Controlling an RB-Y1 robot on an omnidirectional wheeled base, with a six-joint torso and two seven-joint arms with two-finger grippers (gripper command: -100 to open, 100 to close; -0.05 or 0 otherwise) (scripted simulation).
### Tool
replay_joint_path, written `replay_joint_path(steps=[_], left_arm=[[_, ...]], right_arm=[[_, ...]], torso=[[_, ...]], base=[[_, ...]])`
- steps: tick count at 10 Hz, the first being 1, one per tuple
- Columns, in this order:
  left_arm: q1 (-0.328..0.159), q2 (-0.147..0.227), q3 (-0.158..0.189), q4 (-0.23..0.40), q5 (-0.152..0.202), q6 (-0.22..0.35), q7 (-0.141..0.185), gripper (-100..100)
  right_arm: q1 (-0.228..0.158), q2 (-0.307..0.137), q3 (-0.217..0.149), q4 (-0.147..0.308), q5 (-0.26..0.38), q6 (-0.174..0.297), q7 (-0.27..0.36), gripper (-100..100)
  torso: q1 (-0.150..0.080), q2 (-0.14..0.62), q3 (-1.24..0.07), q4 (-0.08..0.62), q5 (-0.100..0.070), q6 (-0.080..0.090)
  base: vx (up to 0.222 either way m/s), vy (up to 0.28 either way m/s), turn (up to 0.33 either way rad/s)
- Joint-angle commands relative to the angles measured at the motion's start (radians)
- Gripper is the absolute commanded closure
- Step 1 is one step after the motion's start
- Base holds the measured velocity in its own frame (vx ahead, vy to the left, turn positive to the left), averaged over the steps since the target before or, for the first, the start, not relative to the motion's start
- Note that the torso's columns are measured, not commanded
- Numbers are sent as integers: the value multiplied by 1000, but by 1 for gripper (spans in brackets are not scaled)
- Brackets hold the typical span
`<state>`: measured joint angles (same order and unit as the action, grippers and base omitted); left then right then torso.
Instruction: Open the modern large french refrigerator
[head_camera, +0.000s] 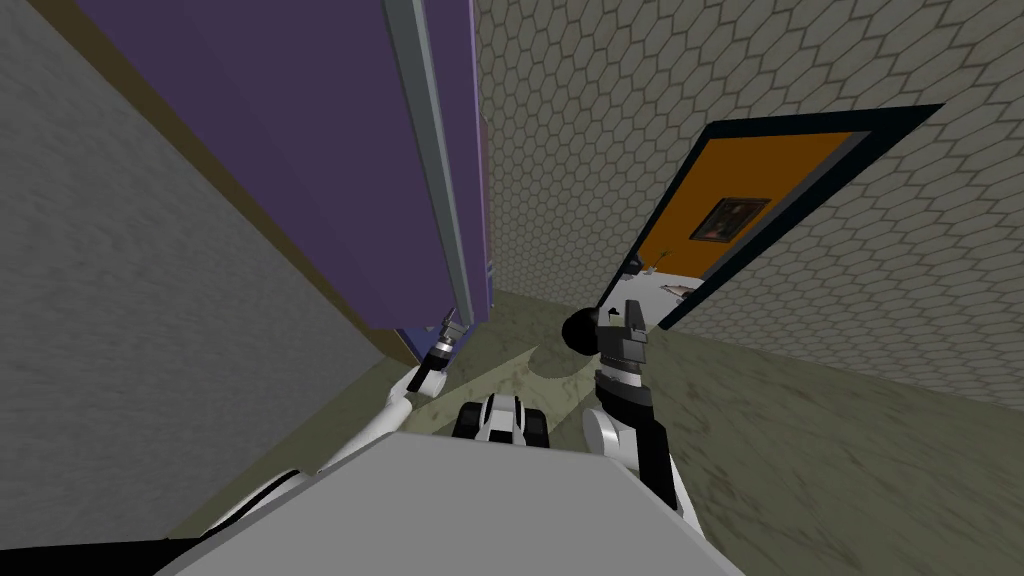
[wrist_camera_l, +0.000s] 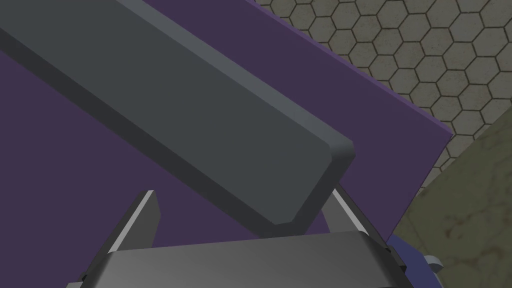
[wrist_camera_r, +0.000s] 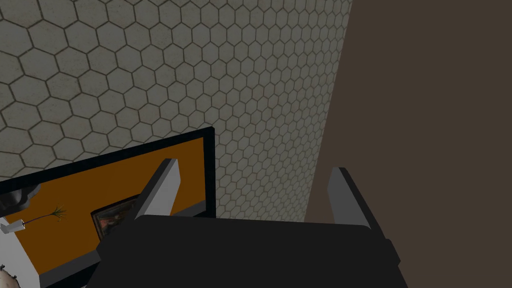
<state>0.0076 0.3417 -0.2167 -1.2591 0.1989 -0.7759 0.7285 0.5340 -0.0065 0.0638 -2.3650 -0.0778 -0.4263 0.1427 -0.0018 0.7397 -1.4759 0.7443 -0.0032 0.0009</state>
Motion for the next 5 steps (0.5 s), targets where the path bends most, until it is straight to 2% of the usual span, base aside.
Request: replay_joint_path(steps=[1, 3, 5], left_arm=[[-13, 16, 13, -53, 10, 44, 11, -100], [-13, 16, 13, -53, 10, 44, 11, -100], [-31, 31, 21, -76, 18, 82, 22, -100]], right_arm=[[0, 0, 0, 0, 0, 0, 0, 0], [0, 0, 0, 0, 0, 0, 0, 0], [0, 0, 0, 0, 0, 0, 0, 0]], torso=[[-1, 6, 4, 2, 0, -1], [0, 9, 6, 4, -1, -2], [-3, 12, 7, 6, -2, -2]], base=[[-19, -10, 2], [-13, -3, 1], [-33, -13, 6]])
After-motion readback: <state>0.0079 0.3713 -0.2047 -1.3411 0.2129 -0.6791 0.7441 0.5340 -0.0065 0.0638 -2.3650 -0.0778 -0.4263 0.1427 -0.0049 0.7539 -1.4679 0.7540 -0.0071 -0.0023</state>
